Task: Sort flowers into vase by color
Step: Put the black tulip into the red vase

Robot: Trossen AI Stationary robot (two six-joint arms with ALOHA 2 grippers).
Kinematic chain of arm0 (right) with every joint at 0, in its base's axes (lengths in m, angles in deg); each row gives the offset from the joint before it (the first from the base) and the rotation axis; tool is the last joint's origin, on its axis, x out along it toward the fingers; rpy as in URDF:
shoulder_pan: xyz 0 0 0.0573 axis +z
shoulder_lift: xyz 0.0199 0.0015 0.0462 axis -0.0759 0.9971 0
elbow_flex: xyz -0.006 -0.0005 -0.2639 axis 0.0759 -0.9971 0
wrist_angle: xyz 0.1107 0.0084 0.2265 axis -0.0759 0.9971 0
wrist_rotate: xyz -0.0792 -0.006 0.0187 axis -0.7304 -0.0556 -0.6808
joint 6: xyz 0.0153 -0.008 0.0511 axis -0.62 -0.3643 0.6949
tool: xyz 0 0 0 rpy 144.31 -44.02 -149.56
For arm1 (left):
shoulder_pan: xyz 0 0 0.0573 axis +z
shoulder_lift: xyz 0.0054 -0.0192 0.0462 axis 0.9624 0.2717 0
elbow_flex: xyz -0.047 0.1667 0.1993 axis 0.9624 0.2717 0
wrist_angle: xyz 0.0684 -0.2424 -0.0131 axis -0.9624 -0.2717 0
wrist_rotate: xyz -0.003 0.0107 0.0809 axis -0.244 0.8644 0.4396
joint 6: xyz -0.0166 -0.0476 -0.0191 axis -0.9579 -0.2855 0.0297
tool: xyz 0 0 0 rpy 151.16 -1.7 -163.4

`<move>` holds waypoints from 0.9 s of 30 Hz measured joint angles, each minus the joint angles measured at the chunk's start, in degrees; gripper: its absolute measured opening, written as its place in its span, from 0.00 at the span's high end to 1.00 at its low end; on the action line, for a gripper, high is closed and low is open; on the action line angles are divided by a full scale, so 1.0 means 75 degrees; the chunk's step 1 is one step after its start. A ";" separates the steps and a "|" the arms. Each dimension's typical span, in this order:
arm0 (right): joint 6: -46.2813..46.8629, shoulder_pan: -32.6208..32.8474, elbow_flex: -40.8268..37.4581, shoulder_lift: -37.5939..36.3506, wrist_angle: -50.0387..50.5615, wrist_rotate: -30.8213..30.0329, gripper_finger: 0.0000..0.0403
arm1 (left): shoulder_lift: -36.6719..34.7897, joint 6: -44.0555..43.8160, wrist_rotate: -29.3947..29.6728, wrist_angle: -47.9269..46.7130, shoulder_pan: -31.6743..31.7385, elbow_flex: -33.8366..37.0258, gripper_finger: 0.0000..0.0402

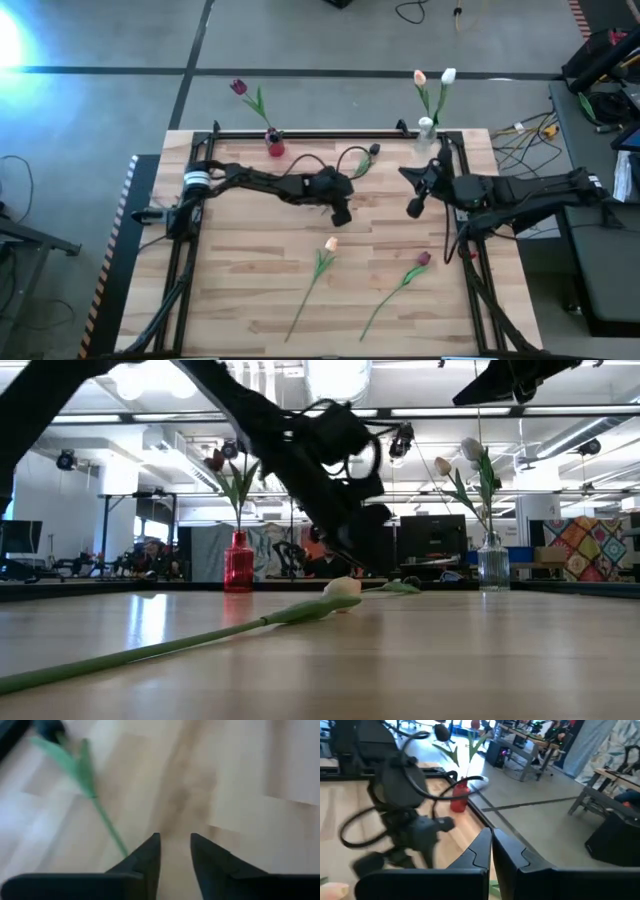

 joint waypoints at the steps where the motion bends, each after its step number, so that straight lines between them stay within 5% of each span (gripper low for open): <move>1: 0.0033 0.0028 -0.0063 0.0000 -0.0007 -0.0003 0.98 | 0.0141 -0.0002 0.0289 -0.0267 0.0000 -0.0250 0.74; 8: 0.0291 0.0056 -0.0456 0.0003 -0.0016 -0.0016 0.98 | 0.1041 -0.0232 0.1078 -0.1456 0.0090 -0.1771 0.62; 27: 0.0662 0.0054 -0.0734 0.0006 -0.0032 -0.0006 0.98 | 0.3409 -0.0171 0.1074 -0.4135 0.0692 -0.5891 0.63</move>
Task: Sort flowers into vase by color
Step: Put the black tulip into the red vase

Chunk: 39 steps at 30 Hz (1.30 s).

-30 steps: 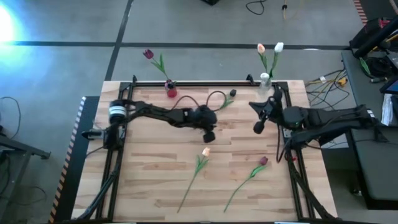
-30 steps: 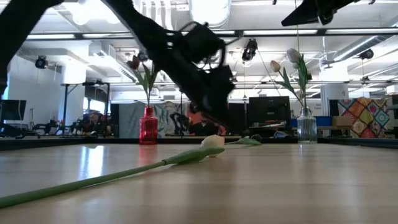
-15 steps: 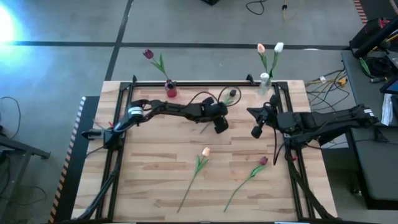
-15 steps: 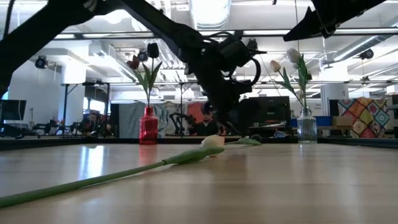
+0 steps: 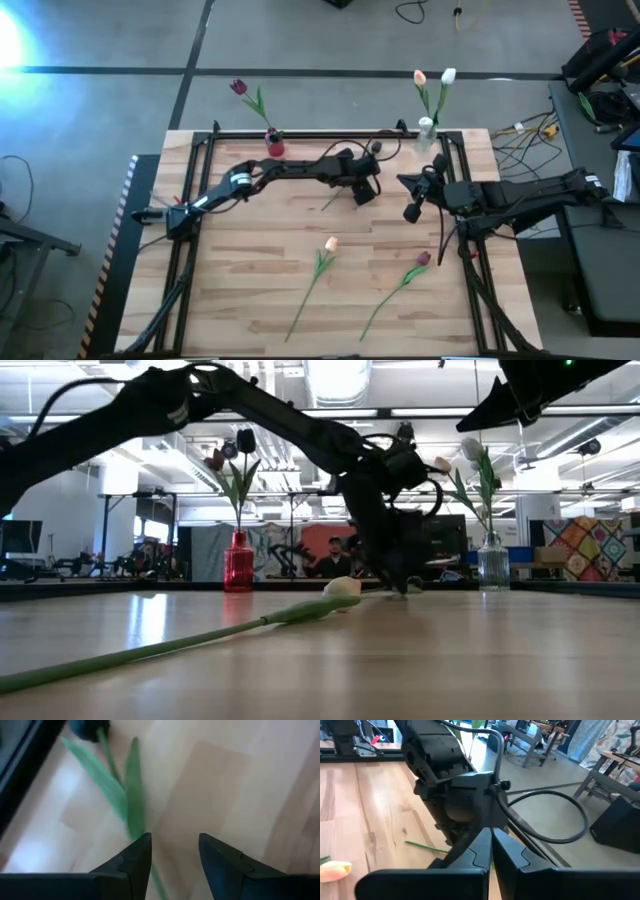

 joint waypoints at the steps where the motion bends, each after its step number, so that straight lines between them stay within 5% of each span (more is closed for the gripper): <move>1: 0.0013 0.0001 -0.0007 0.0003 -0.0001 0.0000 0.98 | 0.0103 0.0017 -0.0134 -0.0108 0.0026 -0.0166 0.63; 6: 0.0089 0.0000 -0.0042 0.0003 0.0009 0.0009 0.98 | 0.0520 0.0261 -0.0678 -0.0884 0.0111 -0.0976 0.70; 13: 0.0168 0.0003 -0.0123 0.0006 0.0011 0.0012 0.98 | 0.0587 0.0866 -0.0723 -0.1275 0.0104 -0.1180 0.97; 24: 0.0151 0.0001 -0.0251 0.0009 0.0020 0.0012 0.98 | 0.0267 0.0952 -0.0665 -0.1217 0.0034 -0.0899 1.00; 32: 0.0104 0.0000 -0.0256 0.0009 0.0006 0.0010 0.98 | -0.0360 0.0673 -0.0733 -0.0275 -0.0042 0.0465 1.00; 39: 0.0044 -0.0002 -0.0257 0.0009 0.0000 0.0003 0.98 | -0.2102 0.0289 -0.0738 0.1139 -0.0045 0.2706 1.00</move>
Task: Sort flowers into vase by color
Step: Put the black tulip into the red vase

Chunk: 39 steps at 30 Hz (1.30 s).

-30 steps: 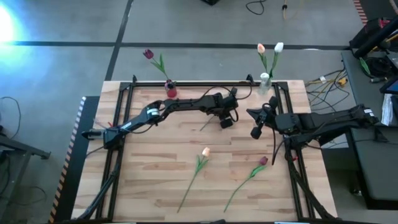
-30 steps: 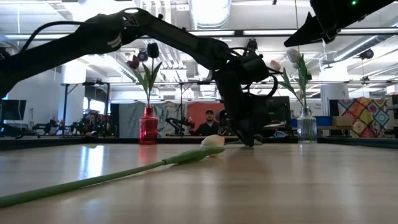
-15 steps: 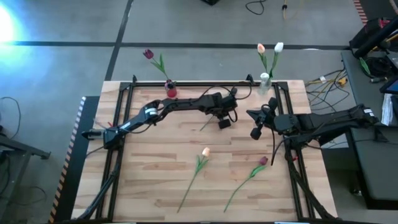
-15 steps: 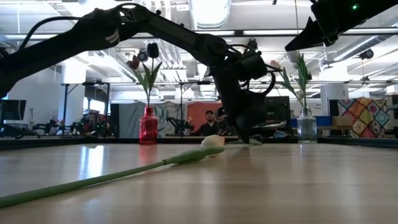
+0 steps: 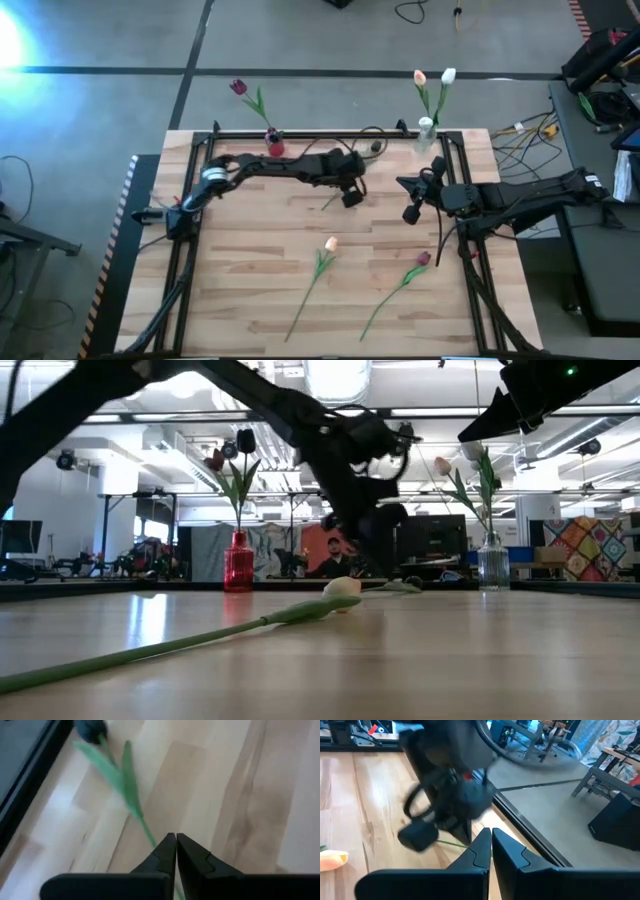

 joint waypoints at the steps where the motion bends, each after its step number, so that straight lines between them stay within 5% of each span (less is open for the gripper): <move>1: 0.0000 -0.0001 0.0000 0.0000 0.0004 -0.0006 0.98 | -0.0224 -0.0067 -0.0002 0.0283 0.0000 0.0386 1.00; 6: 0.0009 -0.0001 0.0000 0.0004 -0.0070 -0.0006 0.98 | -0.0953 -0.0572 -0.0064 0.1469 0.0075 0.1544 0.98; 12: -0.0211 -0.0001 -0.0006 0.0156 -0.0458 0.0003 0.98 | -0.0571 -0.0568 -0.0205 0.1565 0.0217 0.1225 0.85; 20: -0.0327 -0.0001 -0.0006 0.0341 -0.0543 0.0015 0.98 | 0.1037 -0.0269 -0.0322 -0.0308 0.0279 -0.1298 0.68; 28: -0.0381 -0.0001 -0.0006 0.0436 -0.0538 0.0073 0.98 | 0.2903 -0.0169 -0.0051 -0.2702 0.0343 -0.4533 0.64; 39: -0.0439 -0.0001 -0.0006 0.0495 -0.0512 0.0220 0.98 | 0.2649 0.0002 0.0440 -0.3363 0.0237 -0.4498 0.68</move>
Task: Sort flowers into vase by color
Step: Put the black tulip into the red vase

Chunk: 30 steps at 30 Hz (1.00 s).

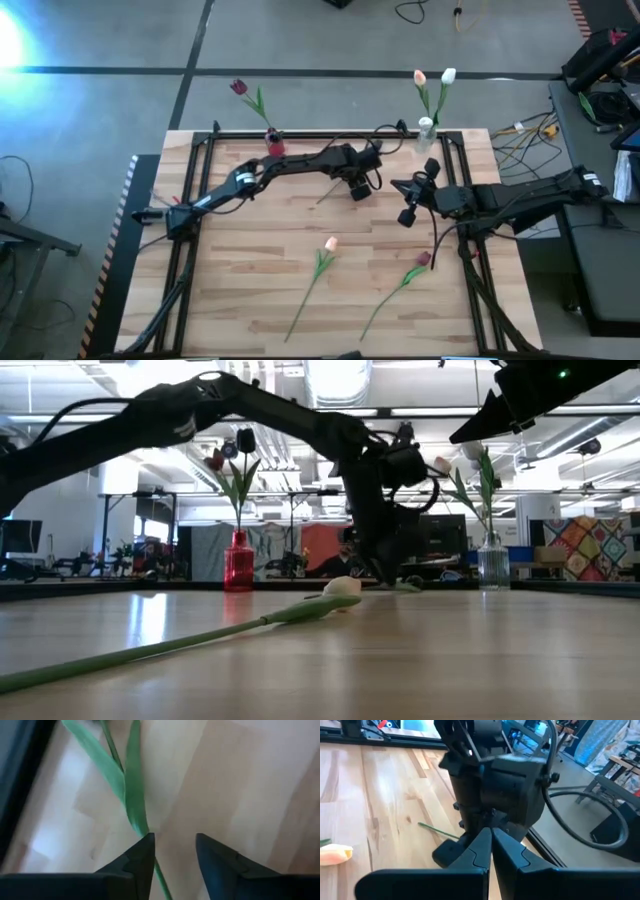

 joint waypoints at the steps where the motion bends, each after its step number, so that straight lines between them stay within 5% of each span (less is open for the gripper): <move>1: -0.0001 0.0000 0.0000 0.0001 0.0000 0.0001 0.98 | -0.0109 0.0085 0.0072 0.0012 -0.0021 0.0064 0.69; 8: 0.0009 0.0003 -0.0020 0.0006 -0.0005 -0.0005 0.98 | -0.0267 0.0632 0.1149 -0.0186 -0.0065 0.0156 0.81; 12: 0.0050 0.0003 -0.0100 0.0006 0.0001 -0.0005 0.98 | -0.0333 0.0941 0.1046 -0.0180 -0.0087 0.0199 0.91; 16: 0.0069 0.0003 -0.0183 0.0006 -0.0004 -0.0005 0.98 | -0.0556 0.1245 0.0611 -0.0345 -0.0125 0.0199 0.99; 21: 0.0080 0.0003 -0.0265 0.0006 -0.0035 -0.0005 0.98 | -0.0774 0.1021 -0.1055 -0.0440 0.0106 0.0199 1.00; 30: 0.0091 0.0003 -0.0405 0.0006 -0.0081 -0.0002 0.98 | -0.1325 0.0907 -0.0907 0.0178 0.0005 0.1968 1.00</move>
